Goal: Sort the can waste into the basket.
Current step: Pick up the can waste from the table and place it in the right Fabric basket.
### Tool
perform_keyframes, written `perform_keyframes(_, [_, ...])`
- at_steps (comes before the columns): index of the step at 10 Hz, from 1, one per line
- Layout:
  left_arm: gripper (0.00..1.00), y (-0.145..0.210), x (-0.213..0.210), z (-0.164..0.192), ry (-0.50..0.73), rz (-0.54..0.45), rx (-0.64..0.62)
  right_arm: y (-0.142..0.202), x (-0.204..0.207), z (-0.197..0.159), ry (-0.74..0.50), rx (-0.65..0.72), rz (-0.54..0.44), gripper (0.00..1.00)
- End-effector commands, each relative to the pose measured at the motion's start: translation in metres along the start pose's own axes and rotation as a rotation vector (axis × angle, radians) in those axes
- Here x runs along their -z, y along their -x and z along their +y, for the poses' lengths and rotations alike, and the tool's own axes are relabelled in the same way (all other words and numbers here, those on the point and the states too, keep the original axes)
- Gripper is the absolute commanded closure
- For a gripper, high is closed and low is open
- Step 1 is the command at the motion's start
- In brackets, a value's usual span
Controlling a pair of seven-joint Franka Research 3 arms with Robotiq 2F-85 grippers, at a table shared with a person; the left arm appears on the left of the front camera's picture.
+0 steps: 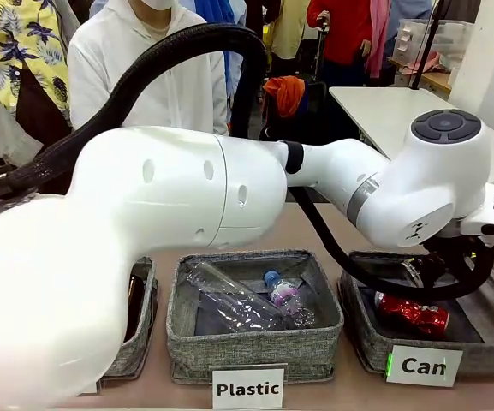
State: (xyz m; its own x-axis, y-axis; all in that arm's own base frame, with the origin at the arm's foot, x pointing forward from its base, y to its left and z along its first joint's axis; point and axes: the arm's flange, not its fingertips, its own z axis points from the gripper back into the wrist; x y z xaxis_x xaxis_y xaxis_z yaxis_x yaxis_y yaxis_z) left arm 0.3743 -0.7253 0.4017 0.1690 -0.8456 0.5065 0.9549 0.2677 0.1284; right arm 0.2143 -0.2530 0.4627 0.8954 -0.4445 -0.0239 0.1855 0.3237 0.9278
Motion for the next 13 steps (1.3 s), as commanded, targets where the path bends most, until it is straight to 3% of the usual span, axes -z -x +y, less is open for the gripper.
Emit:
perform_keyframes(1, [0.43,-0.008,-0.004,0.008,0.0,-0.006,0.008,0.001,-0.005,0.003,0.019,0.006,0.001,0.0])
perform_keyframes(2, [0.0,-0.006,-0.005,0.008,0.003,-0.01,0.005,0.001,-0.005,0.003,0.019,0.006,0.001,0.0])
perform_keyframes(3, [0.29,-0.004,-0.007,0.011,0.006,-0.014,0.004,0.001,-0.005,0.003,0.019,0.006,0.001,0.0])
perform_keyframes(4, [0.0,-0.003,-0.01,0.013,0.012,-0.019,-0.001,0.001,-0.005,0.003,0.019,0.006,0.001,0.0])
perform_keyframes(10, [0.0,0.006,-0.029,0.017,0.006,-0.049,-0.004,0.001,-0.005,0.003,0.019,0.006,0.001,0.0])
perform_keyframes(13, [0.0,0.047,-0.101,0.055,0.038,0.004,-0.094,-0.014,0.015,0.008,-0.006,-0.002,0.026,0.0])
